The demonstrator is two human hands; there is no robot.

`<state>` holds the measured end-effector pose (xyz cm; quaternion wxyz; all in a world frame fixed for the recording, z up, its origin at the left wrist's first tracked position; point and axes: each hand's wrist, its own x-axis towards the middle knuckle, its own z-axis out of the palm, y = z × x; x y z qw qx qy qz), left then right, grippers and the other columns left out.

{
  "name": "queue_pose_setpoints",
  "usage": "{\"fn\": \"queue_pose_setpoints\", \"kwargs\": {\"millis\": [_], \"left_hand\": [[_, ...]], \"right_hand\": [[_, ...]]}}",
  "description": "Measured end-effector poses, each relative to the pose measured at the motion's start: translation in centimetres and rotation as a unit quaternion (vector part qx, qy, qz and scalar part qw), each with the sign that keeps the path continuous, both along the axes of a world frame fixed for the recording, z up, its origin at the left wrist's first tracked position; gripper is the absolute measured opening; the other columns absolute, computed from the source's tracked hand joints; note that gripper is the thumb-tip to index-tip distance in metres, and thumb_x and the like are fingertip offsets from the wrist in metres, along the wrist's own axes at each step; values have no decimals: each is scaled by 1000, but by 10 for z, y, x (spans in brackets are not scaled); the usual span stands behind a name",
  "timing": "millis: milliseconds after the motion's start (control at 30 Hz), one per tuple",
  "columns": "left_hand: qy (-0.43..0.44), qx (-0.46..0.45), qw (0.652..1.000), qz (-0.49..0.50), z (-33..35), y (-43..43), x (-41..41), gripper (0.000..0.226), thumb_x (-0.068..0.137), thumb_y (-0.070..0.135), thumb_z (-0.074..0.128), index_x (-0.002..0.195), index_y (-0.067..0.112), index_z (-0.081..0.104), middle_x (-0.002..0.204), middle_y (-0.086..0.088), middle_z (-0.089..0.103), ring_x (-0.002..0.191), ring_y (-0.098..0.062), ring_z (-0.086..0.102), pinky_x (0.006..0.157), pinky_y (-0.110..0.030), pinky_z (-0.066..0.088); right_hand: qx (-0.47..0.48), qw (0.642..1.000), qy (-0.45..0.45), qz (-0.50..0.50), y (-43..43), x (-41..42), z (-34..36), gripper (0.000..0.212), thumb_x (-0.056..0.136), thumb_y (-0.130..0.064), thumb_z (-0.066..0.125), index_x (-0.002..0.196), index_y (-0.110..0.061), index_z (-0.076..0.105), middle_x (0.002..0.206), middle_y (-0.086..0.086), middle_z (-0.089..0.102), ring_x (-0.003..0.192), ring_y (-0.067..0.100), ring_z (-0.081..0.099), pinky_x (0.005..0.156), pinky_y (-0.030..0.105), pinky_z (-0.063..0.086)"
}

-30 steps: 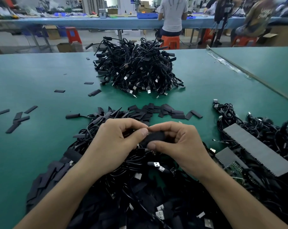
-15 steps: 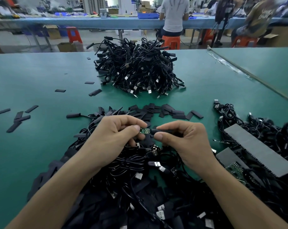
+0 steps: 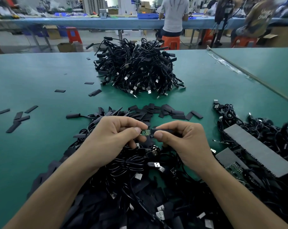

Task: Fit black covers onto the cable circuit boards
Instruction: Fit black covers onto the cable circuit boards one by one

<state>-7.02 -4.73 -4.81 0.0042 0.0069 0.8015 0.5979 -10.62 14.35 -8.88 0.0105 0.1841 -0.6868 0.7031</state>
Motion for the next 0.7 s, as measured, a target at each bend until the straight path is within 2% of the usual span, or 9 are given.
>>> {"fn": "queue_pose_setpoints", "kwargs": {"millis": [300,500,700], "left_hand": [[-3,-3,1000,10,-2,1,-1,23,97,5,57,94,19,76,75,-3,76,54,-1,59,51,-5,41],[0,1,1000,10,-3,1,-1,23,97,6,57,94,18,76,75,-3,76,54,-1,58,51,-6,41],[2,-1,1000,6,-4,-1,-2,20,97,7,59,95,19,76,77,-4,77,54,-2,59,51,-5,41]], "right_hand": [[3,1000,-4,29,1,-1,-3,21,70,-33,86,88,-26,79,83,-1,77,70,5,69,65,15,52],[3,1000,16,21,0,-3,-6,21,69,-36,83,86,-26,80,70,-7,73,61,0,63,60,13,48],[-16,1000,11,19,0,-3,-6,19,65,-26,84,83,-23,79,78,0,77,68,4,69,64,15,52]]}}
